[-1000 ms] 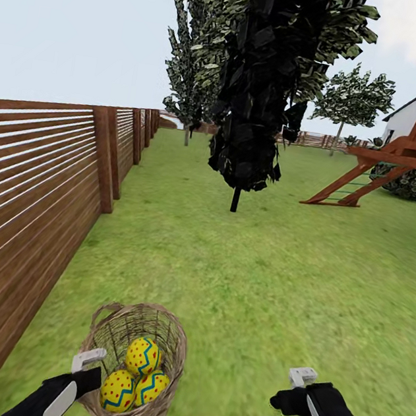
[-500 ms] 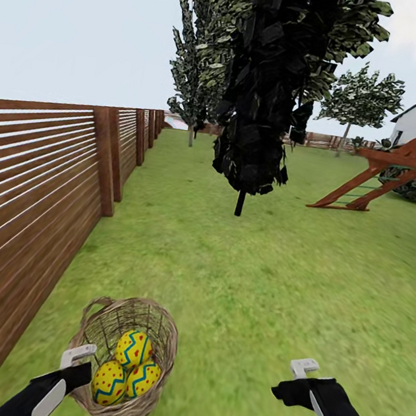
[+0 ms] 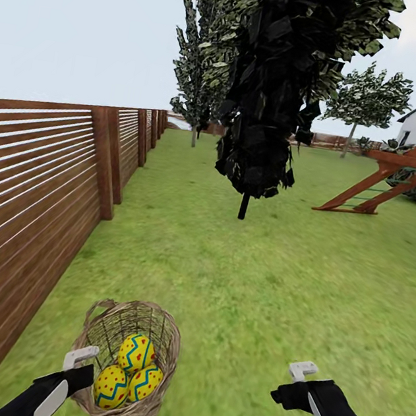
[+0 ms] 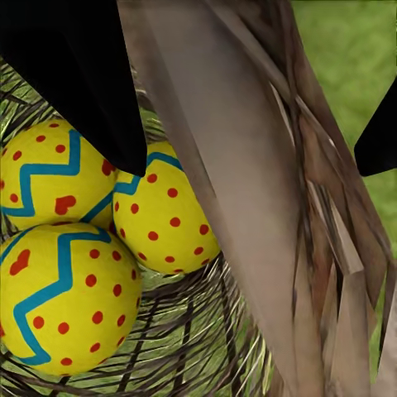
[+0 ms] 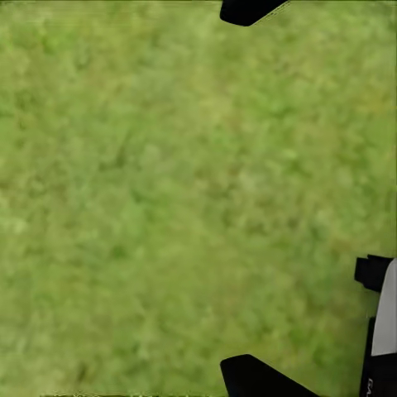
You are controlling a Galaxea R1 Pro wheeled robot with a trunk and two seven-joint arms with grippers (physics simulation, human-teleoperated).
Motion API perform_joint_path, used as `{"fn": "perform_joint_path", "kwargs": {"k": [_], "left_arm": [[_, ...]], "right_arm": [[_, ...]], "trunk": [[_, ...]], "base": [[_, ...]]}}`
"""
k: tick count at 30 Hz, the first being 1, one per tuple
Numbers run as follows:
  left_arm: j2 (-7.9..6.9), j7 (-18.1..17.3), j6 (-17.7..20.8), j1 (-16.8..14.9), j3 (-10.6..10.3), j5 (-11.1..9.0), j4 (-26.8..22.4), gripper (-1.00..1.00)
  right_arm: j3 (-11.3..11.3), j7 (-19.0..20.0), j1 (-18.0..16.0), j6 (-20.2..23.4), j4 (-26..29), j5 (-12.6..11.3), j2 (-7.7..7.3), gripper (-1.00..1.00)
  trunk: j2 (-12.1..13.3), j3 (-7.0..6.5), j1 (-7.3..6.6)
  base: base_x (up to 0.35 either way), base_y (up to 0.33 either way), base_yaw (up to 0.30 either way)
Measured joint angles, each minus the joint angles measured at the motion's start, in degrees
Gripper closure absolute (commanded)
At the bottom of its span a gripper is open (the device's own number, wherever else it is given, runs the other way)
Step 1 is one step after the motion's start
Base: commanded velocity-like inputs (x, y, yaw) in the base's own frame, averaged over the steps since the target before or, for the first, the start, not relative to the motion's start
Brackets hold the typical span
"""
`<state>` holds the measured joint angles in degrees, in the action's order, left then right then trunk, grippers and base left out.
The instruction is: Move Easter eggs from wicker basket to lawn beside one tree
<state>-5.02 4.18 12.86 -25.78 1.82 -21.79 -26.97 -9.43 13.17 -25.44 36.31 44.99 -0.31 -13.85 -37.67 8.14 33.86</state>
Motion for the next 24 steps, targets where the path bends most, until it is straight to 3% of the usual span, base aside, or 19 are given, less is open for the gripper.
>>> {"fn": "perform_joint_path", "kwargs": {"k": [3, 24], "left_arm": [[0.20, 0.00, 0.00, 0.03, -0.10, -0.08, 0.00, 1.00], [0.36, 0.05, 0.43, -0.03, -0.16, 0.00, 0.18, 1.00]], "right_arm": [[0.01, 0.01, -0.01, 0.06, 0.03, 0.02, 0.01, -1.00], [0.10, 0.01, 0.01, 1.06, 0.19, -0.03, -0.06, -1.00]], "trunk": [[0.00, 0.14, 0.00], [0.00, 0.17, 0.00]], "base": [[0.339, 0.000, 0.204], [0.339, 0.000, 0.002]]}}
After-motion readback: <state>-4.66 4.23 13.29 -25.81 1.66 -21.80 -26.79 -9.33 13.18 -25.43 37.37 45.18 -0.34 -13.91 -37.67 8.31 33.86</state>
